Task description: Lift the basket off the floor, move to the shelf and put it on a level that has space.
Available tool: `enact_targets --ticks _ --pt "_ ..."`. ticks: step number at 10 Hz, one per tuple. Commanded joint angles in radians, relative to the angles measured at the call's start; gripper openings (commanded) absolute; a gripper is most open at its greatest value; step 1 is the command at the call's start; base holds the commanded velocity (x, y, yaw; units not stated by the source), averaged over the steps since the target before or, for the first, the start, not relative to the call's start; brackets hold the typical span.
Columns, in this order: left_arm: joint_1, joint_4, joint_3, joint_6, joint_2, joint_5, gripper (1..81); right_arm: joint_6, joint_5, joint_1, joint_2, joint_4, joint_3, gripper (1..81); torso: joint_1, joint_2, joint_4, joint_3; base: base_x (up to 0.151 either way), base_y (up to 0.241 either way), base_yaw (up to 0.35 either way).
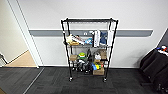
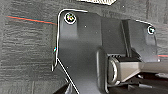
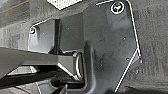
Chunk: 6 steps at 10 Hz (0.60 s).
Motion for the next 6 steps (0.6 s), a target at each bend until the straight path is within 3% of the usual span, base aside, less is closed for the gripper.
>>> enact_targets --ticks 1,2,6 --pt "-0.099 -0.089 0.008 -0.010 -0.035 0.123 81.1 0.002 -0.066 0.070 -0.024 0.027 0.007 81.1 0.063 -0.098 0.000 0.000 0.000 0.000 0.000" --pt "-0.111 -0.108 0.008 -0.010 -0.038 0.148 81.1 0.002 -0.066 0.076 -0.024 0.029 0.010 81.1 0.084 -0.131 0.000 -0.072 0.000 0.000 0.000" --pt "-0.157 -0.139 0.008 -0.010 -0.041 0.177 81.1 0.002 -0.092 0.133 -0.041 0.070 0.016 81.1 0.154 -0.241 0.000 -0.156 0.000 0.000 0.000"
